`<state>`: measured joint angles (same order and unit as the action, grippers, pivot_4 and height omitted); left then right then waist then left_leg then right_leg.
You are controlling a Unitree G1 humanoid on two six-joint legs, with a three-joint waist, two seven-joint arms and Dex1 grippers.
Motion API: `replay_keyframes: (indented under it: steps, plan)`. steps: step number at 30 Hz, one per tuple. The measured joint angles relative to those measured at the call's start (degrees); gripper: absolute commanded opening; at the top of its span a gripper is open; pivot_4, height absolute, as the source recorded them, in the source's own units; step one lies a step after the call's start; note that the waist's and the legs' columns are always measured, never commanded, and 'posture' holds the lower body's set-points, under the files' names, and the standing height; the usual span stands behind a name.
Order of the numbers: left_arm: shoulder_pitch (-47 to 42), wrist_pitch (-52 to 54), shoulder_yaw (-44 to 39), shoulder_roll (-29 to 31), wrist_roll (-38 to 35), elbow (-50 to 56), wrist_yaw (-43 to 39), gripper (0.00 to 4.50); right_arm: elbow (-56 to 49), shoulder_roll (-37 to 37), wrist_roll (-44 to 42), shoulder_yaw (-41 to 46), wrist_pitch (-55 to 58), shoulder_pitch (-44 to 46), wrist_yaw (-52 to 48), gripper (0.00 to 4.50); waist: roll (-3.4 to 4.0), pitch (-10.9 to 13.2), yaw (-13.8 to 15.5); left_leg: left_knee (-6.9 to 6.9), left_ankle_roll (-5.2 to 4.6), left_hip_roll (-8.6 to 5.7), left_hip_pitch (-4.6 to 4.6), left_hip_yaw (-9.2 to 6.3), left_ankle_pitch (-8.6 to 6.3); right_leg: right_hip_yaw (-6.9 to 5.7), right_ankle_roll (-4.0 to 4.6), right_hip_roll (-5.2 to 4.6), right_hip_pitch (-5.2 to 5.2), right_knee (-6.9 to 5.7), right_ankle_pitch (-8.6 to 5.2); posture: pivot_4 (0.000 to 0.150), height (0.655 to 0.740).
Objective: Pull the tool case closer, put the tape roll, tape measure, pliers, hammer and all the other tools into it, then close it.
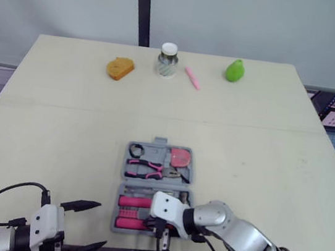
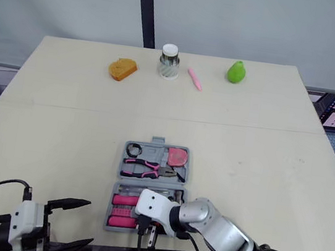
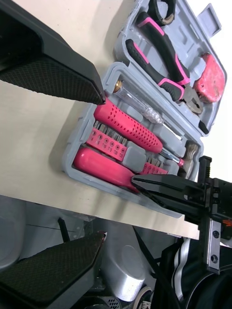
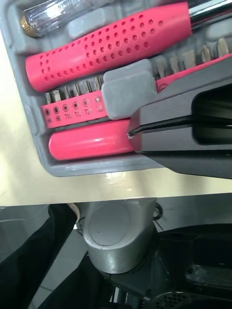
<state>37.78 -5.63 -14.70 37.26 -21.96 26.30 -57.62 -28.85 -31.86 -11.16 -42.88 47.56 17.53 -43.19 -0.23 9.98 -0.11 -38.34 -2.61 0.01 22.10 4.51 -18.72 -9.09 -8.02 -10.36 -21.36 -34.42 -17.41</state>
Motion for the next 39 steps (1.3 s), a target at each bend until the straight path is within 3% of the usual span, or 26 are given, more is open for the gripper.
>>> replay_keyframes:
  steps: [8,12,18,22,30,33,39]
  plan:
    - [-0.01,0.0,0.01,0.0,0.06,0.0,0.0,4.5,0.04,0.16,-0.28,1.48,-1.38,-1.52,-0.27,0.04,0.0,-0.04,0.01,0.02,0.02,0.02,0.0,0.0,-0.01,-0.01,0.03,0.01,0.0,0.01,-0.02,0.15,0.74]
    - [-0.65,0.14,0.04,0.0,0.05,-0.04,0.14,4.5,-0.05,0.92,-4.91,5.46,-2.18,-5.16,-2.54,0.04,0.03,0.01,0.05,0.01,0.0,0.01,0.07,0.0,-0.01,-0.02,0.02,0.01,-0.02,0.01,-0.01,0.15,0.74]
    - [-6.53,1.69,0.05,-0.13,-0.22,-1.47,2.39,4.5,-0.37,2.97,-16.03,20.93,-2.27,-1.37,-5.07,0.04,0.1,0.06,0.28,0.01,-0.02,0.0,0.07,-0.05,-0.01,-0.03,0.02,0.0,-0.02,-0.01,-0.01,0.15,0.74]
    - [-11.65,4.81,-0.97,-0.12,-0.56,-5.87,4.94,4.5,1.42,-3.42,-20.39,31.03,-2.28,-0.42,-8.39,0.04,0.12,0.07,0.65,0.01,-0.07,-0.06,0.1,-0.05,-0.04,-0.05,0.0,0.01,-0.01,0.01,0.0,0.15,0.74]
    - [-22.17,6.36,-2.46,0.13,0.43,-18.57,7.97,4.5,18.42,-11.83,-14.87,38.33,-14.08,-5.89,-12.75,0.04,0.08,0.07,0.76,0.01,-0.11,-0.07,0.04,0.17,0.04,-0.04,-0.03,0.02,0.0,0.0,0.02,0.15,0.74]
    - [-25.62,6.24,-3.38,0.13,0.68,-24.14,9.4,3.72,24.84,-12.65,-10.73,38.65,-19.2,-6.49,-12.89,0.0,0.08,0.07,0.48,0.0,-0.09,-0.03,-0.02,0.22,0.12,-0.02,-0.06,0.01,0.01,-0.05,0.03,0.15,0.74]
    - [-28.5,6.99,-1.72,-0.15,2.52,-29.09,10.18,0.67,33.59,-10.21,-3.25,36.14,-26.44,-5.93,-12.36,0.0,0.08,0.07,-0.13,0.04,-0.05,-0.03,-0.03,0.22,0.15,-0.01,-0.06,-0.01,-0.04,-0.11,0.03,0.15,0.74]
